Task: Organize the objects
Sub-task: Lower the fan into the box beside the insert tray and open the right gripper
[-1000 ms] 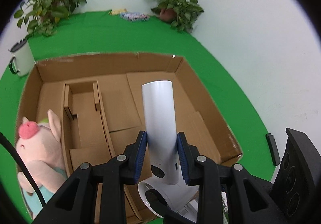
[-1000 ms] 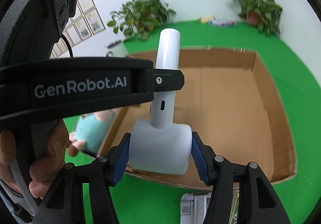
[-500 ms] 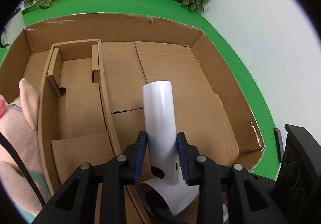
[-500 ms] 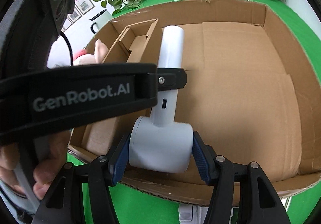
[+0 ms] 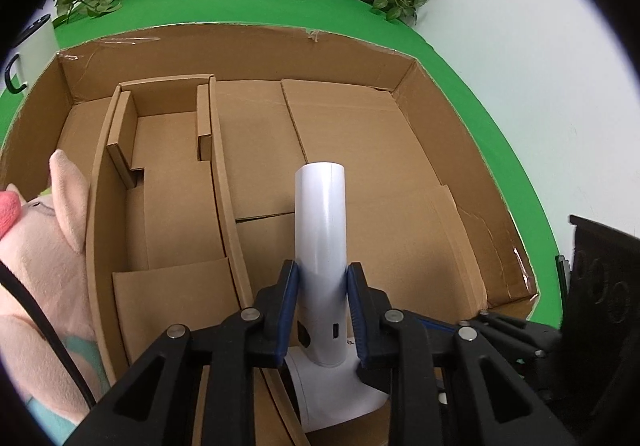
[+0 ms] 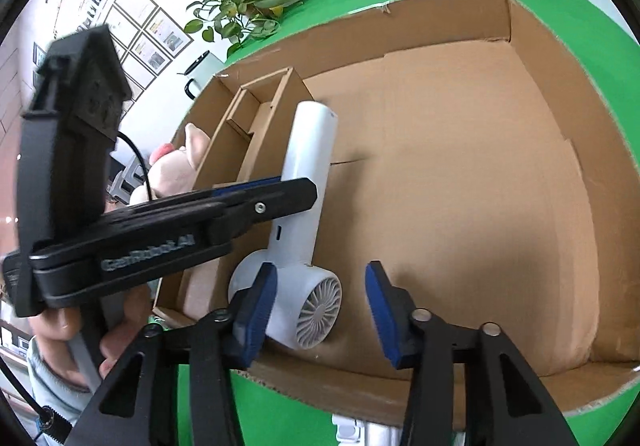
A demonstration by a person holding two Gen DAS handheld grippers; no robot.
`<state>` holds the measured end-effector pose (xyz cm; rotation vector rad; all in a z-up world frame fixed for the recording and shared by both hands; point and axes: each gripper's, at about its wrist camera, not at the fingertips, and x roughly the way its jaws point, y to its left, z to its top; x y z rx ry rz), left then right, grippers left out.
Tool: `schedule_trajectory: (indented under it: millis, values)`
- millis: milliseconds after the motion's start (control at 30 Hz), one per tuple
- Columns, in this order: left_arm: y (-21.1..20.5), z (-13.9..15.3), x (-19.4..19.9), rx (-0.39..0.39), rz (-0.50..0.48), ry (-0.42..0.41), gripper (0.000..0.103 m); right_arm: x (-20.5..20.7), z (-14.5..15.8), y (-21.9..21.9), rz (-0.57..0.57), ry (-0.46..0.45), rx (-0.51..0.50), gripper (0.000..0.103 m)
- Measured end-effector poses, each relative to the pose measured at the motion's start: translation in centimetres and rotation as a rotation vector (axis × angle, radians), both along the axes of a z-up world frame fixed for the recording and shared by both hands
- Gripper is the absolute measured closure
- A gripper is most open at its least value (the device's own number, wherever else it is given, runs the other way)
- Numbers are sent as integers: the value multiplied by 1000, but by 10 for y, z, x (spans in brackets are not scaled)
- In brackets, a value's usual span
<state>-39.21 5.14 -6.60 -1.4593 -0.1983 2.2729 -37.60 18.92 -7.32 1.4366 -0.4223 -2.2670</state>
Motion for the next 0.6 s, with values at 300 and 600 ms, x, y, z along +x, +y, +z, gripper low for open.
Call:
schedule_trajectory:
  millis: [300, 600]
  values:
    - [-21, 35, 25, -2, 32, 118, 79, -27, -23, -15, 8, -2, 16, 85]
    - [-49, 29, 54, -58, 84, 152, 79, -28, -25, -29, 38, 7, 63, 85]
